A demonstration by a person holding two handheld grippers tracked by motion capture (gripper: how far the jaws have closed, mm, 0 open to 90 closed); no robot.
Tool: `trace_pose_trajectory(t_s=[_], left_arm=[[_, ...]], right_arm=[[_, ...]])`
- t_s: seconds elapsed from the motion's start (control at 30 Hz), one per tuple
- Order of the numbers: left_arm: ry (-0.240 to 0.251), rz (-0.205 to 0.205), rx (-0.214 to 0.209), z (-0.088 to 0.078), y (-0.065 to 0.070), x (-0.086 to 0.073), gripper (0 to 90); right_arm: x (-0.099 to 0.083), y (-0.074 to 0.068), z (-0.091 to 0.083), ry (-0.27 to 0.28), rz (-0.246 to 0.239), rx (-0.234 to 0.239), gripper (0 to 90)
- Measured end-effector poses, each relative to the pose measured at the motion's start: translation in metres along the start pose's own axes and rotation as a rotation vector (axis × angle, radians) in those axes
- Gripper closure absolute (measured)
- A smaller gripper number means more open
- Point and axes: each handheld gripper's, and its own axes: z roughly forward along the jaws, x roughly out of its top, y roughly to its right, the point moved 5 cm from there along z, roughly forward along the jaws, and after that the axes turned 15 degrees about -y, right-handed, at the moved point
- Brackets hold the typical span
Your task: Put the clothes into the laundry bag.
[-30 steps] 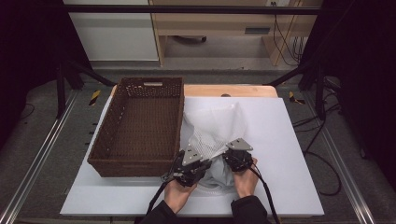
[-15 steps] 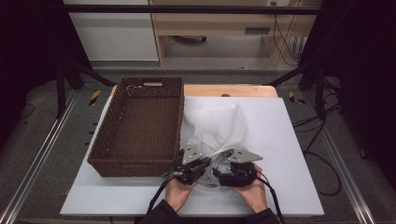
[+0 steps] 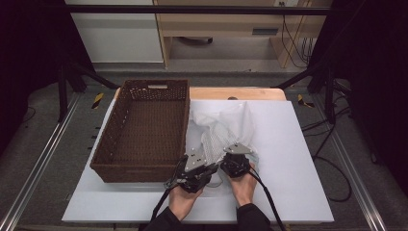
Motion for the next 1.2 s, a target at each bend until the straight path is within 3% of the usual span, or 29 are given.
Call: trace_pose_trajectory(t_s=[0.03,0.1,0.13,0.17,0.2,0.27,0.3,0.37,0.47,0.57,0.63,0.67,0.7,0.73,0.77,0.87,0.97,1.07,1.13,1.2], left_arm=[[-0.005,0.001,0.007,0.001,-0.001,0.0,87.7],[-0.012,0.002,0.015,0.004,-0.003,-0.001,87.6],[-0.014,-0.002,0.027,0.007,-0.006,-0.002,87.7],[-0.014,-0.002,0.027,0.007,-0.006,-0.002,87.7],[-0.016,-0.002,0.034,0.008,-0.008,-0.002,87.6],[-0.015,-0.002,0.041,0.009,-0.01,-0.002,87.6],[-0.015,-0.001,0.044,0.009,-0.01,-0.002,87.6],[-0.015,-0.006,0.041,0.009,-0.011,-0.002,87.6],[-0.014,0.001,0.046,0.009,-0.01,-0.003,87.6],[-0.015,0.013,0.041,0.011,-0.009,-0.003,87.6],[-0.016,0.013,0.043,0.012,-0.009,-0.003,87.6],[-0.019,0.013,0.042,0.012,-0.009,-0.004,87.5],[-0.024,0.012,0.042,0.013,-0.009,-0.004,87.5],[-0.029,0.01,0.043,0.014,-0.009,-0.004,87.6],[-0.031,0.01,0.044,0.015,-0.01,-0.005,87.6],[-0.035,-0.004,0.038,0.016,-0.01,-0.005,87.6],[-0.017,-0.012,0.026,0.013,-0.009,-0.002,87.6],[0.007,-0.014,0.018,0.004,-0.007,0.002,87.6],[0.027,-0.016,0.007,-0.003,-0.007,0.005,87.7],[0.05,-0.002,0.0,-0.01,-0.006,0.008,87.8]], right_arm=[[-0.003,0.001,0.01,-0.016,0.005,0.013,71.3],[-0.004,-0.001,0.01,-0.008,-0.014,0.013,66.1],[-0.007,-0.005,0.003,-0.023,-0.051,0.036,52.3],[-0.007,-0.005,0.003,-0.023,-0.051,0.036,52.3],[-0.009,-0.006,-0.011,-0.014,-0.076,0.06,40.3],[-0.01,-0.007,-0.017,-0.003,-0.078,0.075,38.0],[-0.014,-0.008,-0.031,0.025,-0.087,0.116,33.8],[-0.02,-0.006,-0.048,0.04,-0.09,0.138,30.1],[-0.029,0.005,-0.07,0.058,-0.106,0.117,24.0],[-0.045,0.027,-0.071,0.007,-0.074,0.081,20.4],[-0.055,0.038,-0.057,-0.054,-0.028,0.086,22.5],[-0.06,0.042,-0.044,-0.08,-0.026,0.103,34.6],[-0.06,0.042,-0.044,-0.08,-0.026,0.103,34.6],[-0.061,0.043,-0.038,-0.092,-0.034,0.115,41.4],[-0.06,0.042,-0.035,-0.093,-0.022,0.14,55.6],[-0.055,0.042,-0.042,-0.056,-0.037,0.13,76.3],[-0.043,0.025,-0.065,0.019,-0.099,0.17,78.8],[-0.032,-0.001,-0.074,0.042,-0.178,0.193,78.8],[-0.023,-0.014,-0.066,0.026,-0.183,0.21,78.8],[-0.017,-0.017,-0.05,0.003,-0.151,0.238,78.8]])
